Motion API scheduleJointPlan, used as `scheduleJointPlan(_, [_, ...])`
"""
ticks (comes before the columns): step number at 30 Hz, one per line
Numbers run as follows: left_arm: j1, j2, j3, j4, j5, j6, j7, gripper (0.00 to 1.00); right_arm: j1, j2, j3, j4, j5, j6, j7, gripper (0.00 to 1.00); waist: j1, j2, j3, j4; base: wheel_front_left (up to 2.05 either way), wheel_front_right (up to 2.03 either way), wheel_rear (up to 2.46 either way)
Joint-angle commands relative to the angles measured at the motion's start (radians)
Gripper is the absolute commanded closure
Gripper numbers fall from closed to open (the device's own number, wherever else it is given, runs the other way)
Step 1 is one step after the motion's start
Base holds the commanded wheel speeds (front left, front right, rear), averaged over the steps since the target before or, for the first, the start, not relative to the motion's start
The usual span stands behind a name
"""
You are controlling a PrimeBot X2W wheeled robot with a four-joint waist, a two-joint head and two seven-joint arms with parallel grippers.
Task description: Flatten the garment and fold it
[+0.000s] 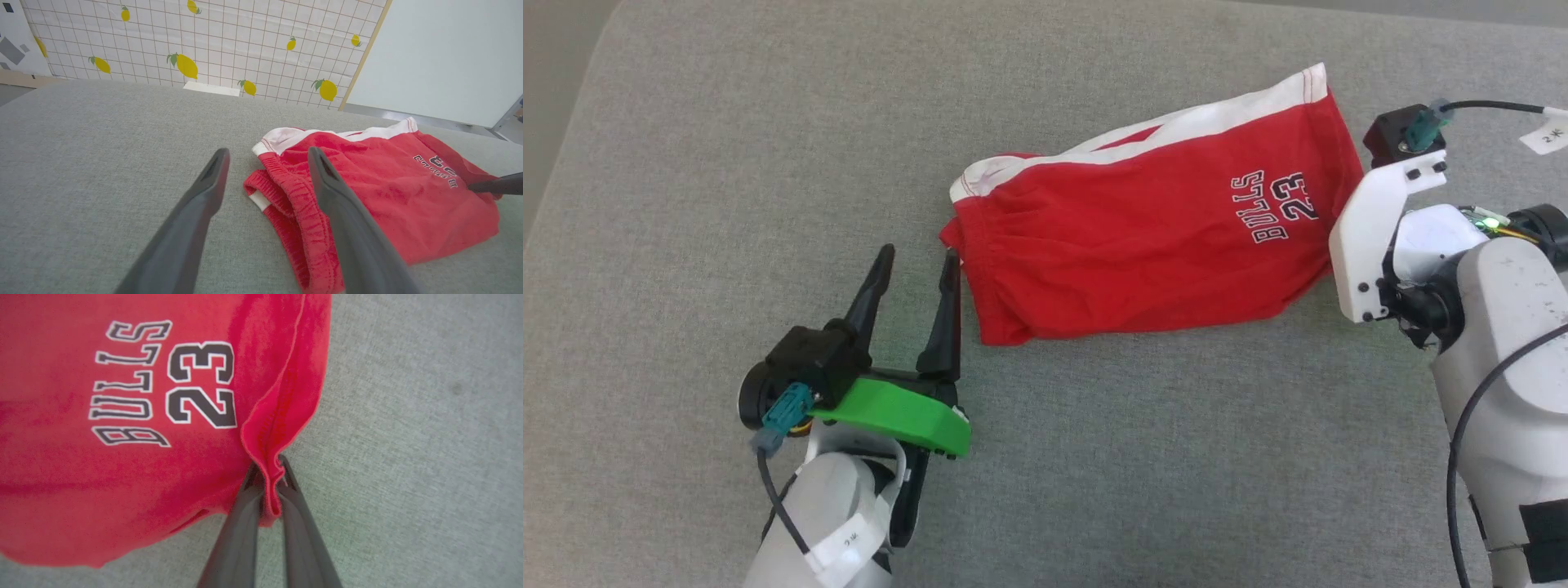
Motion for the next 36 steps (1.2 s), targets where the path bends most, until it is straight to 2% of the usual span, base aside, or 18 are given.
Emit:
scheduleJointPlan(1, [0.005, -0.005, -0.002, -0.001, 0.003, 0.001, 0.013, 0.00, 0.030, -0.008, -0.009, 0.012, 0.010, -0.002, 0.005, 1.00, 0.0000, 0.0000, -0.007, -0.003, 0.00, 0.00, 0.00])
scheduleJointPlan(5, [-0.019, -0.007, -0.002, -0.020, -0.020, 0.038, 0.163, 0.00, 0.029, -0.003, -0.025, -0.011, 0.024, -0.002, -0.013, 1.00, 0.0000, 0.0000, -0.019, -0.007, 0.00, 0.00, 0.00])
scheduleJointPlan(8, [-0.034, -0.012, -0.009, -0.056, -0.046, 0.100, 0.385, 0.00, 0.032, -0.001, -0.024, -0.028, 0.033, -0.002, -0.018, 1.00, 0.0000, 0.0000, -0.030, -0.011, 0.00, 0.00, 0.00])
scheduleJointPlan(12, [-0.055, -0.010, -0.041, -0.117, -0.072, 0.149, 0.645, 0.00, 0.034, -0.001, -0.012, -0.045, 0.040, -0.002, -0.016, 1.00, 0.0000, 0.0000, -0.031, -0.020, 0.00, 0.00, 0.00])
scheduleJointPlan(16, [-0.079, 0.014, -0.064, -0.145, -0.057, 0.195, 0.827, 0.00, 0.031, 0.001, -0.001, -0.059, 0.047, -0.002, -0.015, 1.00, 0.0000, 0.0000, -0.020, -0.032, 0.00, 0.00, 0.00])
scheduleJointPlan(19, [-0.093, 0.030, -0.063, -0.136, -0.042, 0.221, 0.886, 0.00, 0.028, 0.006, 0.008, -0.068, 0.053, -0.002, -0.015, 1.00, 0.0000, 0.0000, -0.009, -0.042, 0.00, 0.00, 0.00])
scheduleJointPlan(21, [-0.101, 0.041, -0.051, -0.084, -0.041, 0.239, 0.912, 0.00, 0.023, 0.008, 0.021, -0.073, 0.063, -0.002, -0.019, 1.00, 0.0000, 0.0000, 0.004, -0.054, 0.00, 0.00, 0.00])
scheduleJointPlan(28, [-0.099, 0.022, -0.067, 0.010, -0.085, 0.207, 0.921, 0.00, 0.021, -0.001, 0.031, -0.075, 0.073, -0.002, -0.026, 1.00, 0.0000, 0.0000, 0.016, -0.063, 0.00, 0.00, 0.00])
scheduleJointPlan(29, [-0.101, 0.020, -0.074, 0.021, -0.090, 0.200, 0.924, 0.34, 0.022, -0.002, 0.031, -0.074, 0.073, -0.002, -0.028, 1.00, 0.0000, 0.0000, 0.017, -0.063, 0.00, 0.00, 0.00])
scheduleJointPlan(30, [-0.102, 0.018, -0.077, 0.029, -0.094, 0.194, 0.924, 0.55, 0.022, -0.002, 0.031, -0.074, 0.074, -0.002, -0.028, 1.00, 0.0000, 0.0000, 0.017, -0.063, 0.00, 0.00, 0.00])
scheduleJointPlan(31, [-0.104, 0.016, -0.084, 0.039, -0.099, 0.185, 0.926, 0.81, 0.023, -0.002, 0.031, -0.073, 0.074, -0.002, -0.029, 1.00, 0.0000, 0.0000, 0.017, -0.063, 0.00, 0.00, 0.00])
scheduleJointPlan(32, [-0.105, 0.015, -0.087, 0.045, -0.105, 0.175, 0.925, 1.00, 0.024, -0.002, 0.032, -0.072, 0.075, -0.002, -0.030, 1.00, 0.0000, 0.0000, 0.017, -0.063, 0.00, 0.00, 0.00])
scheduleJointPlan(36, [-0.111, 0.015, -0.089, 0.067, -0.121, 0.154, 0.914, 1.00, 0.027, -0.003, 0.032, -0.068, 0.075, -0.002, -0.034, 1.00, 0.0000, 0.0000, 0.014, -0.065, 0.00, 0.00, 0.00])
